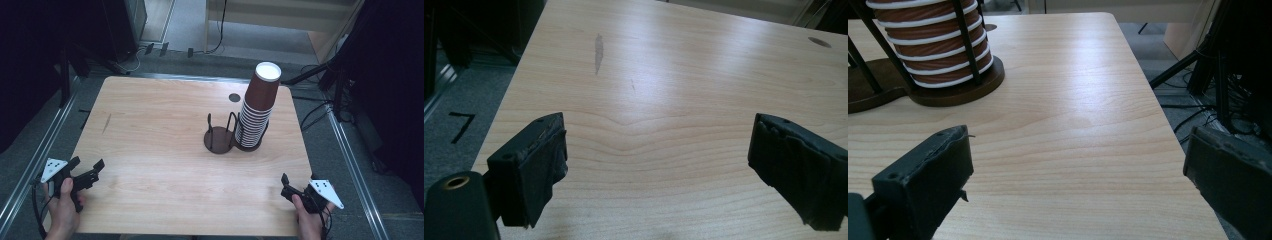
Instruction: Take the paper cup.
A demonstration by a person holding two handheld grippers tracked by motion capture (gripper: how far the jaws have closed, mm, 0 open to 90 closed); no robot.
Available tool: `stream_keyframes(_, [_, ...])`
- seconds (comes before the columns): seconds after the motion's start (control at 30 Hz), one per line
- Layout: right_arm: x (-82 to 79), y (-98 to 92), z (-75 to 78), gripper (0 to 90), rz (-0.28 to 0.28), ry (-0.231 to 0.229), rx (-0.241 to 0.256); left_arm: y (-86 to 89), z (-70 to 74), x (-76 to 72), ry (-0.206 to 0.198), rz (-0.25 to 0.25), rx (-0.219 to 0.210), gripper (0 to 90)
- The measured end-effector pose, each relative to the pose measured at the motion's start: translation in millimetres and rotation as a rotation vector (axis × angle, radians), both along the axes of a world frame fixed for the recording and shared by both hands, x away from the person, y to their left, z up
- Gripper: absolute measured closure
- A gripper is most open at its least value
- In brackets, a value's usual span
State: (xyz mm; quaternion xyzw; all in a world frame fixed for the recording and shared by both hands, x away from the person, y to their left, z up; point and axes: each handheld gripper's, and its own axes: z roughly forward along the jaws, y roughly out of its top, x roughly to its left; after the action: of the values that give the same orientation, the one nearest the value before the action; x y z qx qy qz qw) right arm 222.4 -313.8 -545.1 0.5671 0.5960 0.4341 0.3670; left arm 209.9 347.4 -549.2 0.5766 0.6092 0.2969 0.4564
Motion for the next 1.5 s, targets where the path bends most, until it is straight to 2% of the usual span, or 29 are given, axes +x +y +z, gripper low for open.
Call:
stream_keyframes(0.4, [-0.6,3.1,6.6,0.0,0.008,-0.035,-0.026,-1.8,-0.2,0.0,0.0,0.008,0.015,9.7])
stream_keyframes(0.53, [-1.3,11.0,16.4,0.0,0.05,-0.062,0.0,-2.3,-0.2,-0.5,0.001,0.008,0.021,9.7])
stream_keyframes(0.6, [-0.6,16.8,21.6,0.0,0.05,-0.072,0.008,-2.8,-0.3,-0.5,0.003,0.01,0.023,9.7])
stream_keyframes(0.73, [2.4,26.6,32.6,0.0,0.097,-0.092,0.028,-2.6,-0.4,-0.9,0.001,0.017,0.023,9.7])
stream_keyframes(0.8, [4.9,32.8,38.5,0.0,0.102,-0.102,0.012,-2.4,-0.4,-1.1,0.002,0.022,0.02,9.7])
stream_keyframes(0.97, [10.0,44.2,53.2,0.0,0.102,-0.123,0.012,-2.7,-0.5,-1.3,0.001,0.037,0.02,9.6])
stream_keyframes(1.0, [12.8,48.9,60.3,0.0,0.109,-0.14,0.007,-3.0,-0.5,-1.3,0.001,0.041,0.024,9.6])
stream_keyframes(1.13, [17.6,59.7,71.9,0.0,0.121,-0.166,0.001,-4.1,-0.6,-1.7,0.0,0.044,0.03,9.6])
stream_keyframes(1.33, [25.0,70.8,82.6,0.0,0.13,-0.167,-0.006,-4.6,-0.5,-1.7,-0.005,0.046,0.038,9.7])
stream_keyframes(1.5, [35.5,79.8,95.4,0.0,0.129,-0.178,-0.014,-6.6,-0.5,-2.1,-0.009,0.073,0.061,9.7])
